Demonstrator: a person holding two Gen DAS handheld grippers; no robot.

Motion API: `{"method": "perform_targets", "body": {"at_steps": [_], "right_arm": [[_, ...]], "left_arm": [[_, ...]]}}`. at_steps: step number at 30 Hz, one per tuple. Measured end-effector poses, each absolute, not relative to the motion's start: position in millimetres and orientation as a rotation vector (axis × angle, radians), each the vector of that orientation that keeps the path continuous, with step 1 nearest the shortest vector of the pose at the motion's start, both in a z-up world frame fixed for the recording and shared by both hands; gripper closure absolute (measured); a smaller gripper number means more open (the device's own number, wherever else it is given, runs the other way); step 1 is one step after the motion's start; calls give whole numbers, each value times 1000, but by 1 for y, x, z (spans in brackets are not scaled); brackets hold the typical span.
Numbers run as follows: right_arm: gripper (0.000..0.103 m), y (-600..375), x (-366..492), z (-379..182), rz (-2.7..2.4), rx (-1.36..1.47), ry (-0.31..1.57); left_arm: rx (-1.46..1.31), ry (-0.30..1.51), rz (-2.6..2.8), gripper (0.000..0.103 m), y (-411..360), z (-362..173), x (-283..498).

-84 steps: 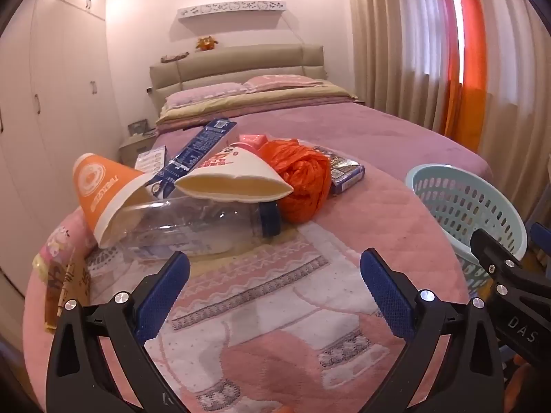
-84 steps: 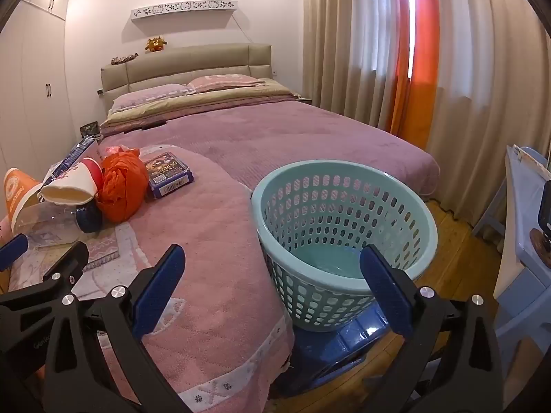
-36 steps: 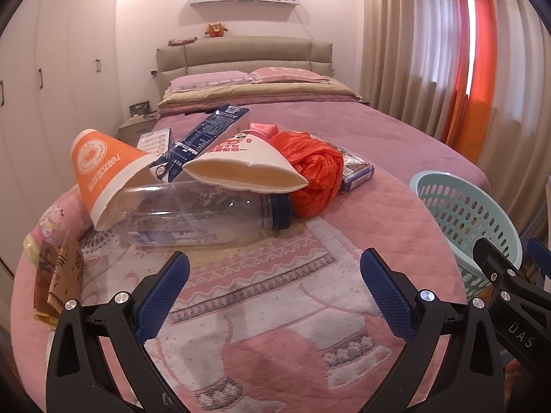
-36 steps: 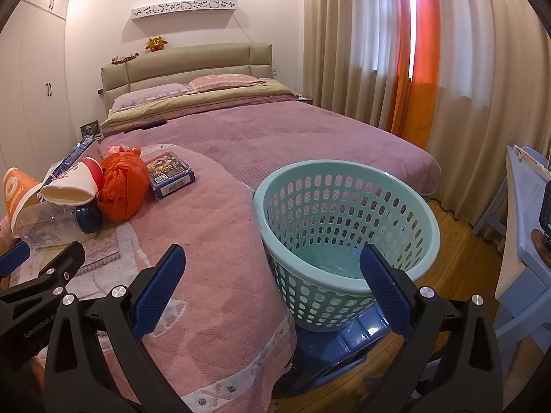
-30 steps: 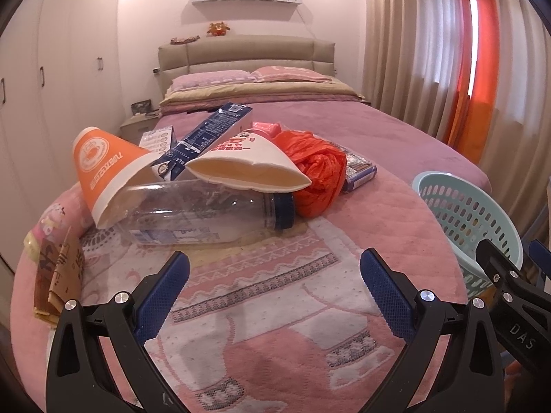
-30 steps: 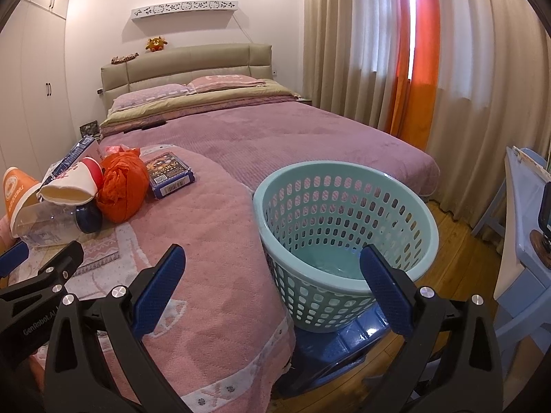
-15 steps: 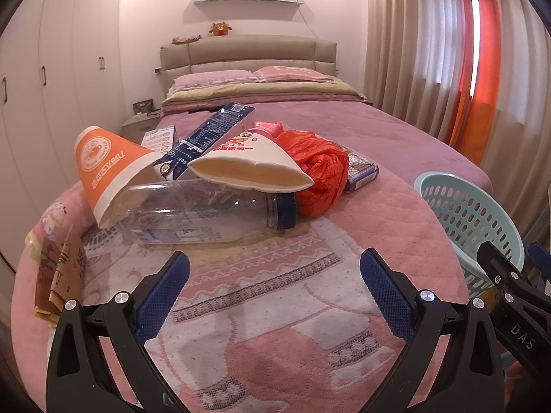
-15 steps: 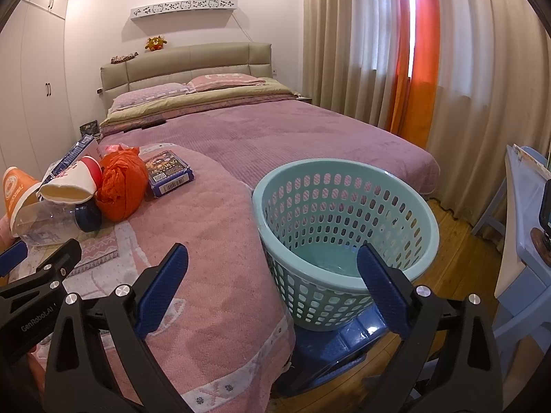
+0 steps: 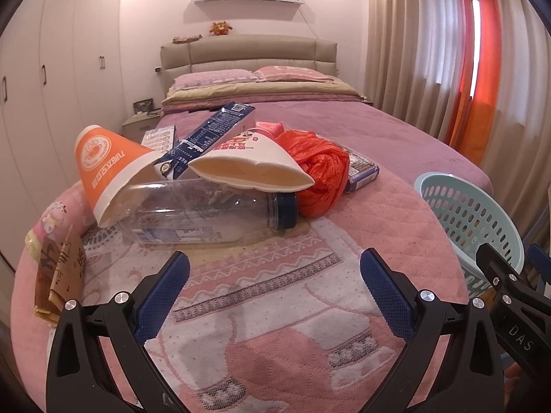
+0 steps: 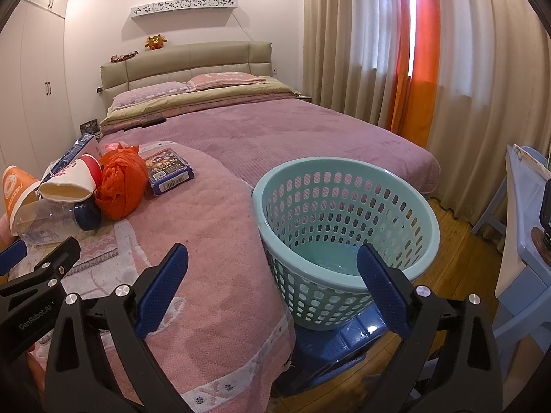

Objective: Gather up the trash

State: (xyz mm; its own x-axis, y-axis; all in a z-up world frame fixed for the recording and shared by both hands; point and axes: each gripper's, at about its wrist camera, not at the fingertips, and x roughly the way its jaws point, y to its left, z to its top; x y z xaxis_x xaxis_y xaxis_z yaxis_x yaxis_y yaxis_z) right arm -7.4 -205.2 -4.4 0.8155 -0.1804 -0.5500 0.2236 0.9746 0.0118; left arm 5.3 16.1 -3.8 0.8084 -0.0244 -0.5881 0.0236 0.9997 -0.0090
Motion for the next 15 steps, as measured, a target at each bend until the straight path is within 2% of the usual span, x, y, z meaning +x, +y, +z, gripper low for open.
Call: {"method": "perform_targets", "body": {"at_steps": [5,12,15], "right_arm": [[9,-204,-8,-2,-220,68,576],[18,-200,-8,8,-222,54,579],[18,-193,-8,21,-205,39,560]], "left_arm": [[-18,629,-29,7,19,-4,5],[-54,661,-15,7,30,-4,4],[-106,678,-43,7,50,4,-11]]}}
